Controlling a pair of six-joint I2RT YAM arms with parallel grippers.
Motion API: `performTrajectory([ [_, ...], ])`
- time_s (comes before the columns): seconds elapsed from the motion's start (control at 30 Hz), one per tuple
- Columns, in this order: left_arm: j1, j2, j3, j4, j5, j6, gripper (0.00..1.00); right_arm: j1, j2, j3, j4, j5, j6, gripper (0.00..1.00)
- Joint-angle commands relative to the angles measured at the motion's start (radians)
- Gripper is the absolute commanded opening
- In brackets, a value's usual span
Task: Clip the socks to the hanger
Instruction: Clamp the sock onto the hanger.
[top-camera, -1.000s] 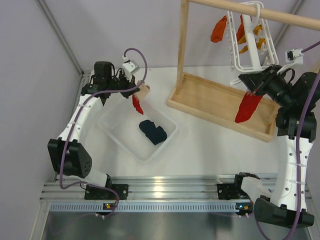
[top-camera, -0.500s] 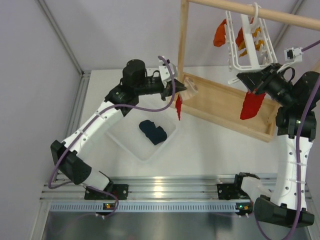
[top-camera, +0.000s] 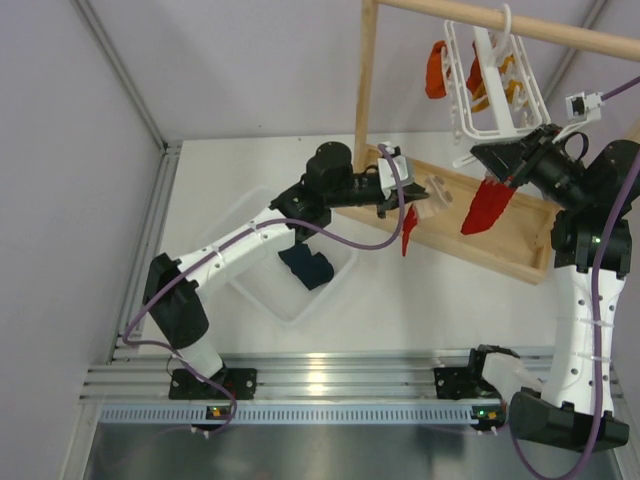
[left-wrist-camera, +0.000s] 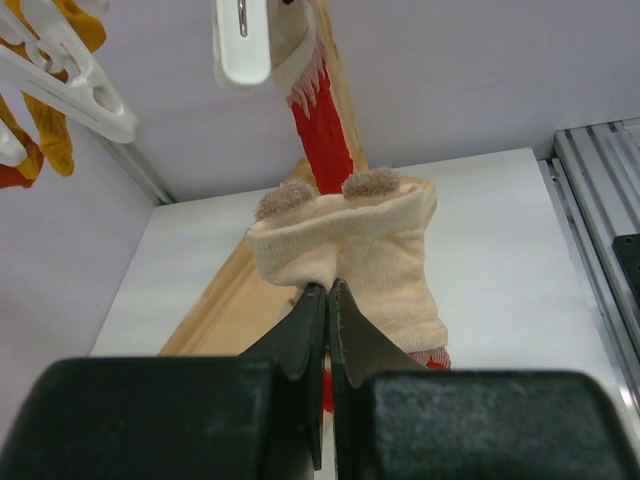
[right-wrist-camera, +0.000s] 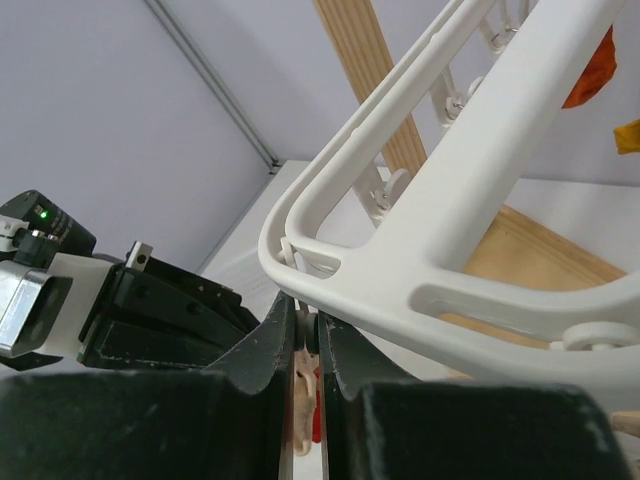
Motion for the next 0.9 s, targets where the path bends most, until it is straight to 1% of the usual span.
performTrajectory([
  [0.0,-0.012,0.017,0.065,0.163,-0.014,-0.025,0.01,0.004,0.011,0.021,0.043,-0.025,-0.026,0.00],
  [0.17,-0.017,0.052,0.111,0.194,-0.016,-0.058,0.01,0.004,0.020,0.037,0.014,-0.046,-0.049,0.00],
  [0.33,-0.020,0.073,0.148,0.205,-0.019,-0.056,0.01,0.004,0.027,0.050,-0.015,-0.056,-0.076,0.00],
  [0.87,-0.035,0.106,0.178,0.231,-0.022,-0.041,0.01,0.004,0.034,0.060,-0.034,-0.120,-0.089,0.00],
])
